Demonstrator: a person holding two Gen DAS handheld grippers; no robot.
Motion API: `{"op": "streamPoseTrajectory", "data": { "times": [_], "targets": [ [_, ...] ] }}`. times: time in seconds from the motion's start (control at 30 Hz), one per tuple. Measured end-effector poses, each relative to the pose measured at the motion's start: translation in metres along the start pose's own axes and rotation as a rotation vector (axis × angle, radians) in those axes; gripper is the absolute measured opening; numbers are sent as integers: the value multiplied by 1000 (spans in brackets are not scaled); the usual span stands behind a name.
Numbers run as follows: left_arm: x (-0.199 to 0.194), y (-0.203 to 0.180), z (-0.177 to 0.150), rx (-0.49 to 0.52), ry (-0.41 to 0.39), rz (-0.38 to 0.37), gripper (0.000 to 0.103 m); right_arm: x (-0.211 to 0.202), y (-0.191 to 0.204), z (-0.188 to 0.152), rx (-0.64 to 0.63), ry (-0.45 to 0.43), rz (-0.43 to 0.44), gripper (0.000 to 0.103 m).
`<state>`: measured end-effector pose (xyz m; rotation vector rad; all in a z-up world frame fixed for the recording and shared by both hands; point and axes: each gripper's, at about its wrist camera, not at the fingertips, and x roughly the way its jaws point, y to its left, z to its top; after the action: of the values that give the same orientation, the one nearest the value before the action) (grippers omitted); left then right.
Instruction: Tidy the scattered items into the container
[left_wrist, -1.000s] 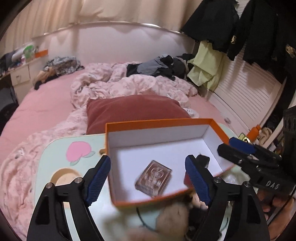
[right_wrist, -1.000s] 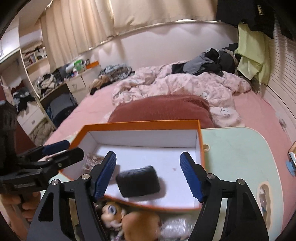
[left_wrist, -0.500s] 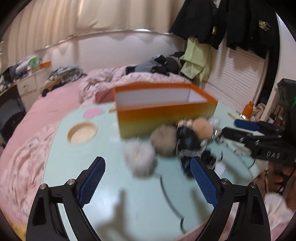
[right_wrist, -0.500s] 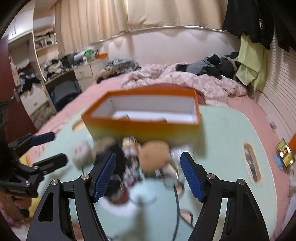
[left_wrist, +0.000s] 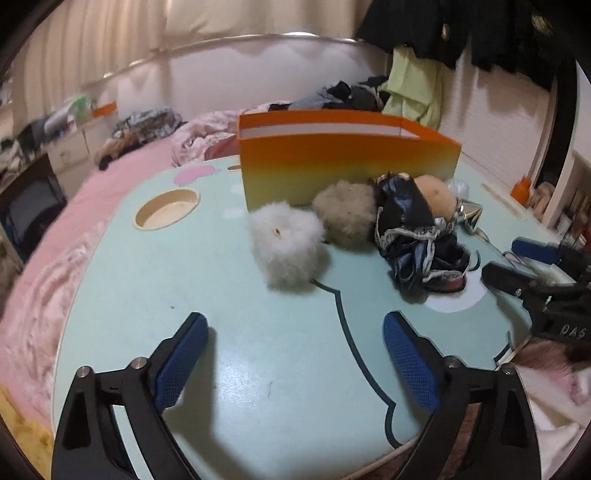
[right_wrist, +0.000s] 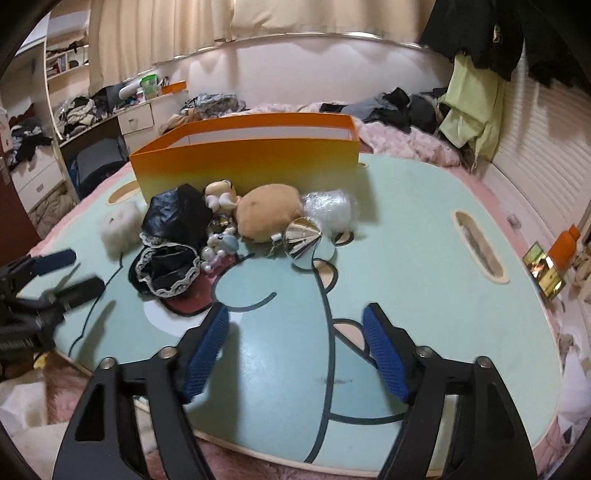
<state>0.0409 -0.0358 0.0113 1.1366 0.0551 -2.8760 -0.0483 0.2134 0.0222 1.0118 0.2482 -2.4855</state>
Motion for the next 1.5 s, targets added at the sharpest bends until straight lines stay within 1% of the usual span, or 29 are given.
{"op": "streamPoseTrajectory", "data": {
  "times": [0.03,0.27,1.2,1.33,1.5],
  "targets": [
    [1,-1,0,1,5,-5,102,0,0,0,-4,1,-4,82],
    [0,2,-1,1,-4,-9,103,1,2,-1,-30,6,-7,87],
    [0,1,-4,4,-7,-11,103,0,7,-3,-33,6,-7,90],
    [0,1,-4,4,-7,-11,103,1,13,-5,-41,8,0,95],
    [0,0,-4,4,-7,-11,103,1,17,-5,-43,9,1,95]
  ]
}}
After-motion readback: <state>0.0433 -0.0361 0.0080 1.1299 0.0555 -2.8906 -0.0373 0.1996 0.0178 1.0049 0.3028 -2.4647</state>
